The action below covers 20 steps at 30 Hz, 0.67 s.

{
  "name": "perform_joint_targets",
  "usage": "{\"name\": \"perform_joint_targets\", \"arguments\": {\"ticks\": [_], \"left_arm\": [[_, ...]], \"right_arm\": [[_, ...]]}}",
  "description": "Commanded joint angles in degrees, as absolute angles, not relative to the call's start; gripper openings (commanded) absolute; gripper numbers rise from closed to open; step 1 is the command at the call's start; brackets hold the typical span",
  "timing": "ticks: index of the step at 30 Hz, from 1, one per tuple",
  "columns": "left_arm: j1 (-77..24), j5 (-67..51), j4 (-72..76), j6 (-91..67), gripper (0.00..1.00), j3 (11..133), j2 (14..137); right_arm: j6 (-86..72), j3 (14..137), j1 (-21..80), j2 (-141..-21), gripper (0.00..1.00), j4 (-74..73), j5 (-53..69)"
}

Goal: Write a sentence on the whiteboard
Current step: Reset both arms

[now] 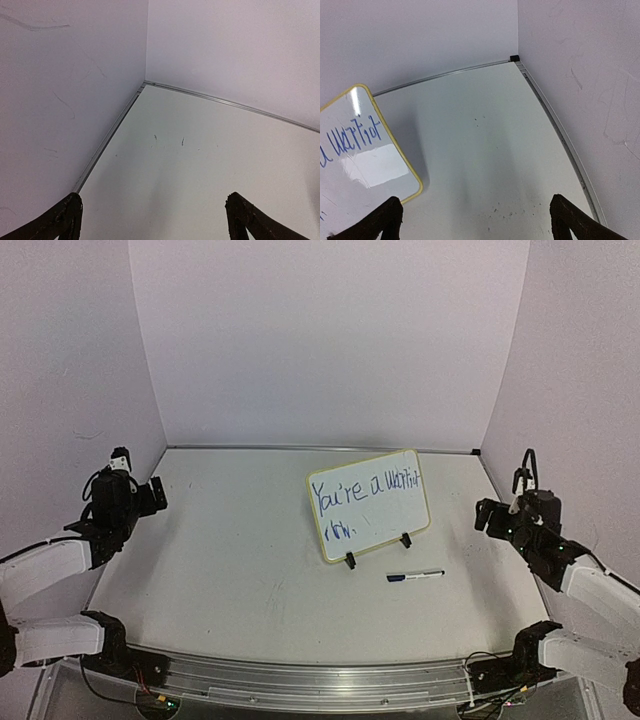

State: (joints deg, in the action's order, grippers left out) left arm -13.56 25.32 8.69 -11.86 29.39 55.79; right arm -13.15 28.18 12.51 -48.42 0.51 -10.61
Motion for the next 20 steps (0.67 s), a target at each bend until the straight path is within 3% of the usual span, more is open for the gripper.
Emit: {"name": "perform_joint_targets", "arguments": {"ticks": [1,20], "left_arm": [[-13.61,27.93,16.92,-8.35,0.99,24.79,54.44],[-13.62,30.48,22.59,-9.37,0.99,17.67,55.2]], "right_arm": [[-11.43,21.73,12.3,-45.8,0.98,10.22,-15.93],[-10.57,16.71,12.3,-40.43,0.98,11.51,-18.14]]}}
